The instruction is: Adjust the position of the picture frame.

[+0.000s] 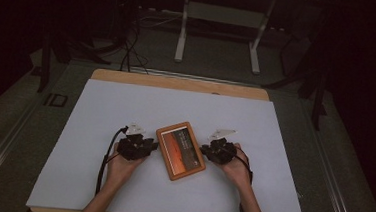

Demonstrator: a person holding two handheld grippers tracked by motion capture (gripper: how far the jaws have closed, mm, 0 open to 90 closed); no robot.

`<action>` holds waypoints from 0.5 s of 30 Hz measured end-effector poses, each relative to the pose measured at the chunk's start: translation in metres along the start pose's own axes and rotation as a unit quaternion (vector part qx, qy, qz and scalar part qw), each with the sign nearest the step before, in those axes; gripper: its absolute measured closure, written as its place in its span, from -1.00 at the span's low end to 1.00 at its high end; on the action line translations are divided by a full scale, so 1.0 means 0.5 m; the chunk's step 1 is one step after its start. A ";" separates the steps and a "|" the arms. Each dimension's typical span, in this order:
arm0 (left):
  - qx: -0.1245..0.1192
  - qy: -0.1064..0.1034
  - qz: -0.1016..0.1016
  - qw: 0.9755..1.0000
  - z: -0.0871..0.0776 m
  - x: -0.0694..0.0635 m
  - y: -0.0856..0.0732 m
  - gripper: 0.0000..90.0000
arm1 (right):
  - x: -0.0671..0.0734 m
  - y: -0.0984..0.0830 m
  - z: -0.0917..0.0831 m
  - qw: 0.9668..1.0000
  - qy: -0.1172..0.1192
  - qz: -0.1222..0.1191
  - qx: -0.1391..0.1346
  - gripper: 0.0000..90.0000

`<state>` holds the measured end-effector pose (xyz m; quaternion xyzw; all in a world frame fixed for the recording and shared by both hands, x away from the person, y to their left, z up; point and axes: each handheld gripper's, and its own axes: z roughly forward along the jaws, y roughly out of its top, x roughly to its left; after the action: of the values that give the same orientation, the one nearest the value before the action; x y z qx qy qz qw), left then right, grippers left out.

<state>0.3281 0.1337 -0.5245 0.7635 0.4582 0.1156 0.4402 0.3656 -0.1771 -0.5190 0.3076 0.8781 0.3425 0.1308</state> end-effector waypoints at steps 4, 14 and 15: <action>-0.007 -0.018 -0.023 1.000 -0.007 0.003 0.003 0.23 | -0.002 0.021 -0.011 1.000 -0.009 0.011 -0.019 0.57; -0.018 -0.038 -0.018 0.999 0.011 -0.032 0.003 -0.21 | 0.006 0.050 0.005 0.996 0.052 0.054 -0.040 -0.10; -0.017 -0.036 -0.017 0.999 0.014 -0.036 0.002 -0.24 | 0.007 0.051 0.012 0.996 0.062 0.059 -0.036 -0.17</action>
<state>0.3229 0.1151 -0.5239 0.7515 0.4529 0.0881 0.4716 0.3768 -0.1572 -0.5060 0.3319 0.8519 0.3996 0.0667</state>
